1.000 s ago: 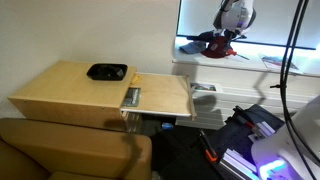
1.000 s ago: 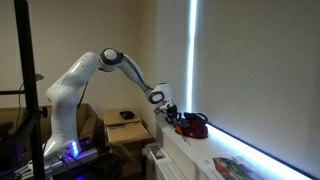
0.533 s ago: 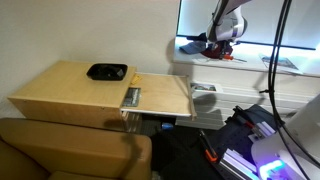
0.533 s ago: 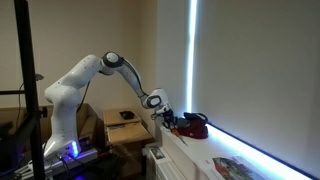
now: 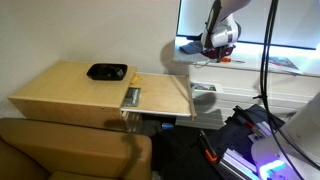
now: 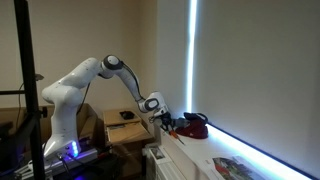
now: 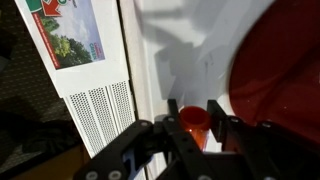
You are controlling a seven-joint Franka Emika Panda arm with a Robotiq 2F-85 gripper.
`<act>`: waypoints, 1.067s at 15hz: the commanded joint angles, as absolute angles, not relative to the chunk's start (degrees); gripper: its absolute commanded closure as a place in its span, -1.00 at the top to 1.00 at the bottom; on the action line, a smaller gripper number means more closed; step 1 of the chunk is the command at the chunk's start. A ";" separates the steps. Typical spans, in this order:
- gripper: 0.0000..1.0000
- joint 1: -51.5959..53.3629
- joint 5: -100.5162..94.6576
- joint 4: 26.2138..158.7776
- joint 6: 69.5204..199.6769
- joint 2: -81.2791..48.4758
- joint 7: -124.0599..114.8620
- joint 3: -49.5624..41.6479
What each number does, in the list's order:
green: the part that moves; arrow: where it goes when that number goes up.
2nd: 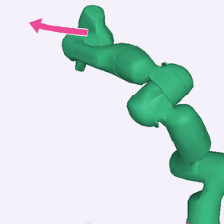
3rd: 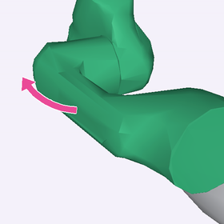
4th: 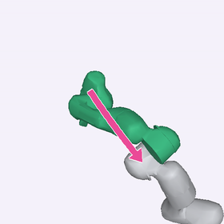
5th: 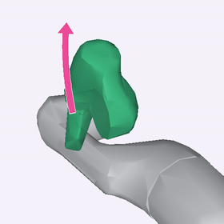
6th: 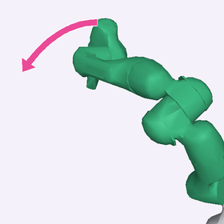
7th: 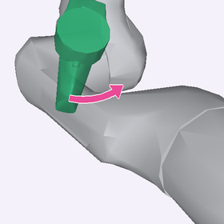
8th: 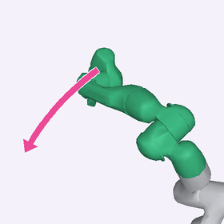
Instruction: Remove the screwdriver from the nightstand and place it on the window sill
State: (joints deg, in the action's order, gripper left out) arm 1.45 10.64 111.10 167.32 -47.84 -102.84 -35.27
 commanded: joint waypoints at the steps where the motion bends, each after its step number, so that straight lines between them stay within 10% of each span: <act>1: -0.33 1.11 10.40 110.92 167.29 -47.85 -102.95 -35.10; 2: -0.83 1.06 10.40 110.92 167.29 -47.85 -102.95 -35.11; 3: 0.17 0.12 10.66 110.03 166.42 -48.01 -102.81 -34.66; 10: 0.97 -4.83 11.40 107.76 163.22 -46.57 -101.13 -31.78; 16: 1.00 -20.37 16.58 101.62 148.73 -43.68 -89.88 -16.37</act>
